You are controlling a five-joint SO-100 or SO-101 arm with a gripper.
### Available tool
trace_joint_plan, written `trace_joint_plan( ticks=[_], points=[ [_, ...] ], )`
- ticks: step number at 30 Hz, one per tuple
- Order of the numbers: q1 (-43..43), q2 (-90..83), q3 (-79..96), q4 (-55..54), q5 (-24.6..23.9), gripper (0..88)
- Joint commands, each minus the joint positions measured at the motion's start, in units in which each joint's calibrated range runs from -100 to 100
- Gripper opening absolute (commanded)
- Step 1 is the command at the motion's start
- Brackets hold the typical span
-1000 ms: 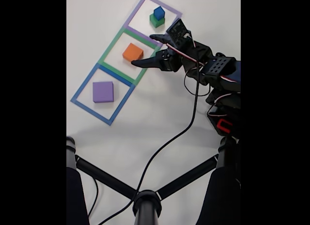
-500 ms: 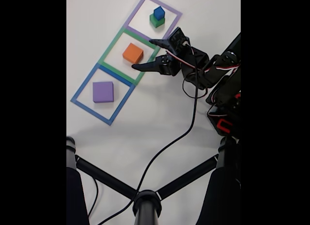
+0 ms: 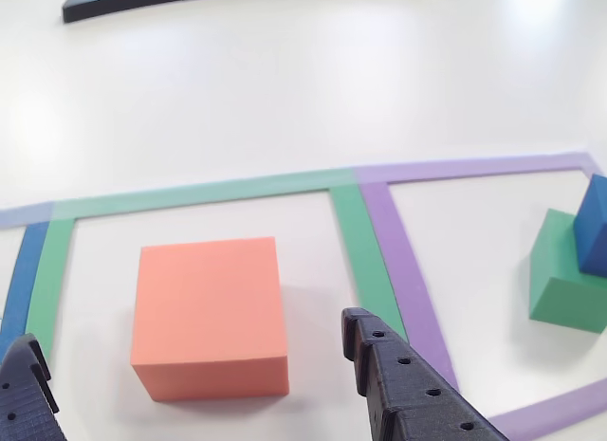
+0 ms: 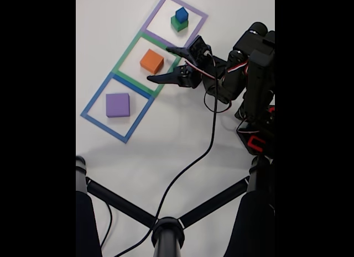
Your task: Tower of hanoi
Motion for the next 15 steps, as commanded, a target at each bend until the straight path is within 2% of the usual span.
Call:
trace_joint_plan(
  ticks=[1,15],
  points=[
    [-1.3,1.8,-1.4,-3.7,1.2,36.5],
    [-1.3,8.6,-7.4,-5.0,1.2,35.7]
  ],
)
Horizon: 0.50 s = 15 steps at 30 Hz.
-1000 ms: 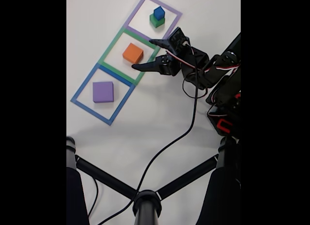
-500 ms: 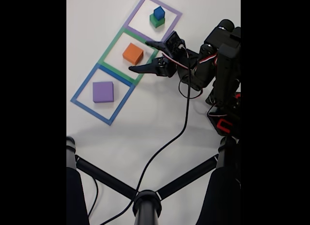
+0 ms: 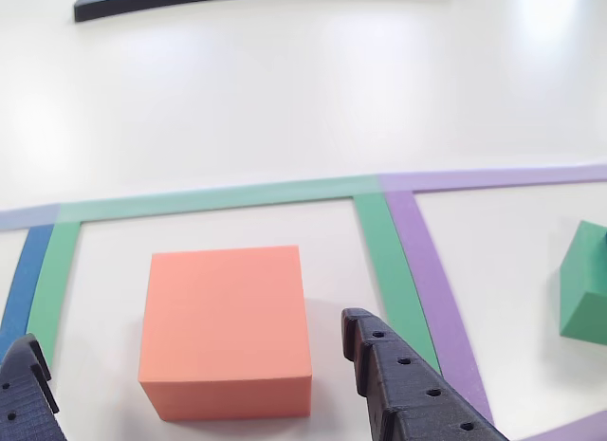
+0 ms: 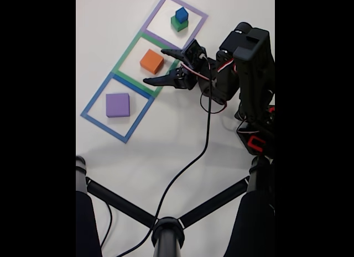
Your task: Tower of hanoi
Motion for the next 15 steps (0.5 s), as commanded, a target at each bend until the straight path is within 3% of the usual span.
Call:
trace_joint_plan(
  ticks=[1,15],
  points=[
    [0.0,1.2,-2.4,-1.2,0.8,35.6],
    [-1.9,5.6,-5.5,-3.2,0.8,34.9]
  ],
)
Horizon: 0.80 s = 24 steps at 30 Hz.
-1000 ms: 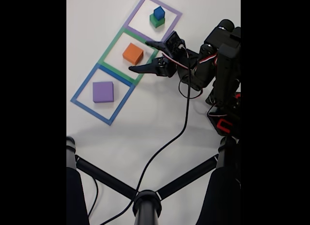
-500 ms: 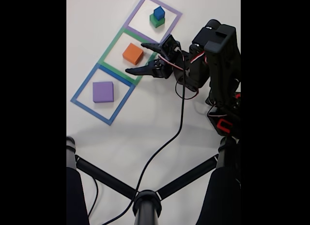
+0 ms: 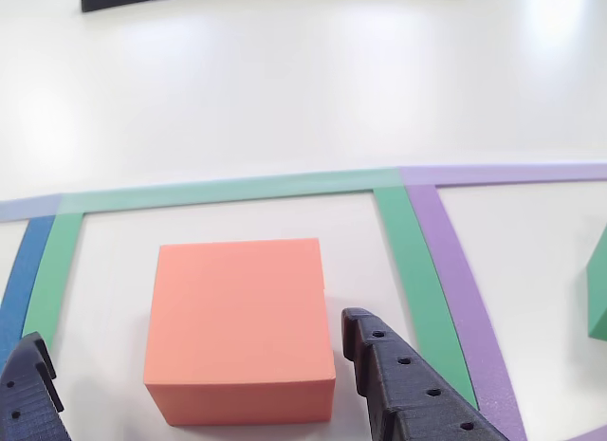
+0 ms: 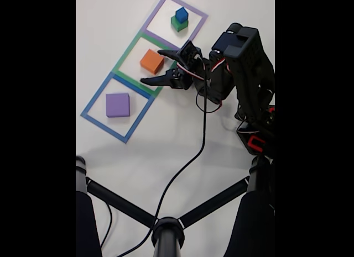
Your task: Tower of hanoi
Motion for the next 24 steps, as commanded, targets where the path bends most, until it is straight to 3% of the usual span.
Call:
trace_joint_plan(
  ticks=[1,11,24],
  points=[
    [-1.1,-0.1,-0.7,-2.0,0.6,34.8],
    [-1.2,0.6,-0.8,-2.4,0.6,33.0],
    [-1.2,0.8,-0.8,-2.2,0.6,18.6]
  ],
)
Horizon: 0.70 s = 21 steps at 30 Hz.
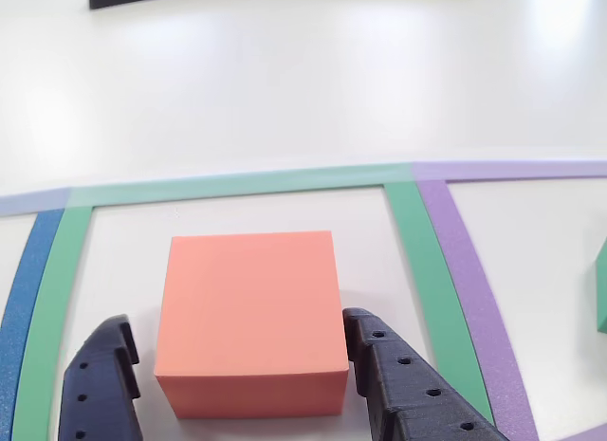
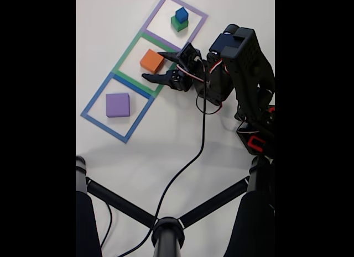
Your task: Tower of hanoi
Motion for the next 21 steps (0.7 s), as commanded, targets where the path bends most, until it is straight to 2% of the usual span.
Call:
trace_joint_plan(
  ticks=[1,7,16,21],
  points=[
    [-0.6,-0.4,-0.8,-1.2,1.2,17.7],
    [-0.4,-0.5,-0.6,-1.2,1.2,13.2],
    [0.0,-3.8,1.4,-0.2,1.2,11.3],
    [0.0,-15.3,5.0,8.1,1.2,11.3]
  ],
)
